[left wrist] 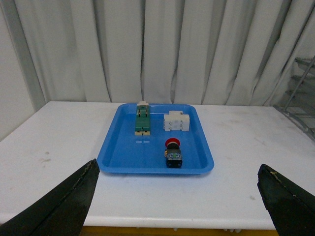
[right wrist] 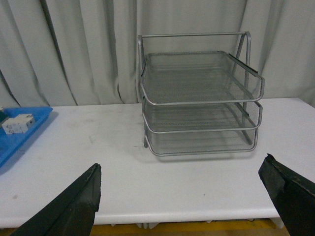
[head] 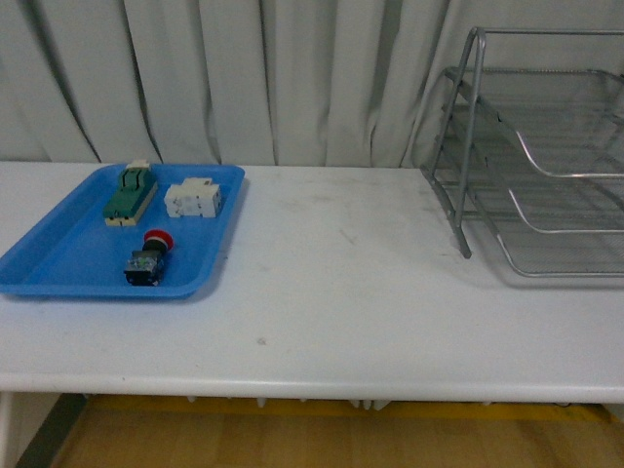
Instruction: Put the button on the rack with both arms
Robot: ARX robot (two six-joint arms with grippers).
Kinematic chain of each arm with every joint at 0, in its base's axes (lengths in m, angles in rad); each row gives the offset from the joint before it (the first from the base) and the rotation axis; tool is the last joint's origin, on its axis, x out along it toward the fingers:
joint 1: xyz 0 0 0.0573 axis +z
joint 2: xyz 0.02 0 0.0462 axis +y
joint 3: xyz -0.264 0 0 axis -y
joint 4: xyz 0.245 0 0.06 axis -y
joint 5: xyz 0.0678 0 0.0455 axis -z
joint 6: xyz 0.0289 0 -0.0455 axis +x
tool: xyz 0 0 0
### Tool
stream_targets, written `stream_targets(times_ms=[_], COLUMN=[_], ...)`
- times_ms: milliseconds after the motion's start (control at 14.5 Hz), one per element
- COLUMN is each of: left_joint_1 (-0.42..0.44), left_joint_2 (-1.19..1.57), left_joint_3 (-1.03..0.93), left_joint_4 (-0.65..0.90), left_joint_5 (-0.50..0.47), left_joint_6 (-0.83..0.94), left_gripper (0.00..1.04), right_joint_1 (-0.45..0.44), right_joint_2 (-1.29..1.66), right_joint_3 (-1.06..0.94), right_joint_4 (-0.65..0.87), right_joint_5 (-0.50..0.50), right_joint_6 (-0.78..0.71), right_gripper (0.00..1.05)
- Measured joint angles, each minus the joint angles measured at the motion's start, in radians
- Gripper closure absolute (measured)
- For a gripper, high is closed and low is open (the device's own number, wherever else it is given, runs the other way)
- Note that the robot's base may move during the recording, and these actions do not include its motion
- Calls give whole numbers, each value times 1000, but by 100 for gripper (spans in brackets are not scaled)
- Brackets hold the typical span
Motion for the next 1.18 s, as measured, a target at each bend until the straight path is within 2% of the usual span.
stream_targets(times_ms=[553,622,691,760,829,968,1037,1175], left_joint_1=[0,0,0,0,0,0,0,0], left_joint_2=[0,0,0,0,0,0,0,0], left_joint_3=[0,0,0,0,0,0,0,0], left_joint_4=[0,0,0,0,0,0,0,0], left_joint_5=[0,0,2,-1,0,0,0,0], left_joint_6=[0,0,0,0,0,0,0,0], left_gripper=[7,7,7,7,7,7,7,7], right_joint_1=[0,-25,-122,-162,-184,-290,-330,-400], right_joint_2=[0,15,121,251,446,893,1093,1453], right_joint_3=[0,0,2,2,14,174,310,612], right_joint_4=[0,30,168,299,513,906,1025,961], right_joint_5=[0,-75,-296,-415,-506,-503,-473,-404], right_joint_6=[0,27,108,167,210,272,309,433], right_gripper=[6,6,6,6,6,6,6,6])
